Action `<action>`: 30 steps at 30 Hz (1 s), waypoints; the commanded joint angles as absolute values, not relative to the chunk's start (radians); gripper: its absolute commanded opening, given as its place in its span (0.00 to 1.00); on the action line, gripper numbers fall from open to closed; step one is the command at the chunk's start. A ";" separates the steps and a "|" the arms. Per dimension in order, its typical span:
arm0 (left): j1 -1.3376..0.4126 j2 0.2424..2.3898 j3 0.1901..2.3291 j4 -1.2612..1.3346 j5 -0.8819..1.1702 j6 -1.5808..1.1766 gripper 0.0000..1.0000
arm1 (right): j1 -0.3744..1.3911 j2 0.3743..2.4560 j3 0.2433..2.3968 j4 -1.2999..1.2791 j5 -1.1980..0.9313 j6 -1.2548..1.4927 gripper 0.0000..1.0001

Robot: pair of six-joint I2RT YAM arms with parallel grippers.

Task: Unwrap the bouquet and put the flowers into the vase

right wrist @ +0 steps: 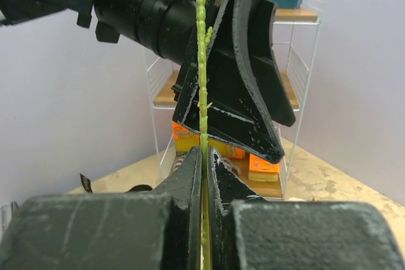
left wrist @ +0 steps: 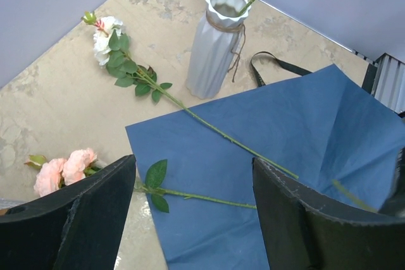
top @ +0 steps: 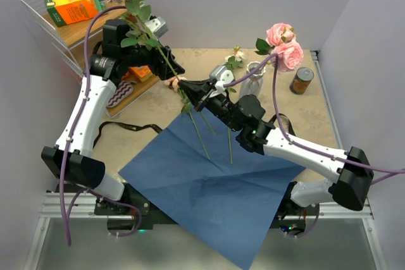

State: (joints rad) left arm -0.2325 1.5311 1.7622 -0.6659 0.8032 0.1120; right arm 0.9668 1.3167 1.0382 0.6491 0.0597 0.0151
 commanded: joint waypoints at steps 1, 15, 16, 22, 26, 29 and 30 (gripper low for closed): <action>-0.264 1.508 1.786 -0.704 0.853 0.097 0.79 | 0.968 1.365 1.097 0.710 0.090 0.006 0.00; -0.287 1.500 1.759 -0.726 0.835 0.121 0.79 | 0.968 1.436 1.157 0.730 0.094 0.014 0.00; -0.287 1.502 1.755 -0.726 0.836 0.124 0.79 | 0.968 1.439 1.161 0.729 0.091 0.015 0.00; -0.298 1.497 1.741 -0.735 0.841 0.150 0.79 | 0.968 1.445 1.184 0.719 0.072 0.021 0.00; -0.316 1.493 1.738 -0.762 0.841 0.184 0.79 | 0.968 1.457 1.212 0.704 0.063 0.031 0.03; -0.333 1.488 1.727 -0.781 0.825 0.215 0.79 | 0.968 1.460 1.221 0.703 0.058 0.032 0.05; -0.337 1.489 1.724 -0.787 0.821 0.225 0.79 | 0.968 1.460 1.223 0.704 0.060 0.032 0.06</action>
State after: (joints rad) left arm -0.2722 1.5307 1.7481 -0.7116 0.7593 0.1909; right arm 0.9733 1.4521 1.1477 0.6388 0.0616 0.0242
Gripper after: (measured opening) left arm 0.786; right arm 0.052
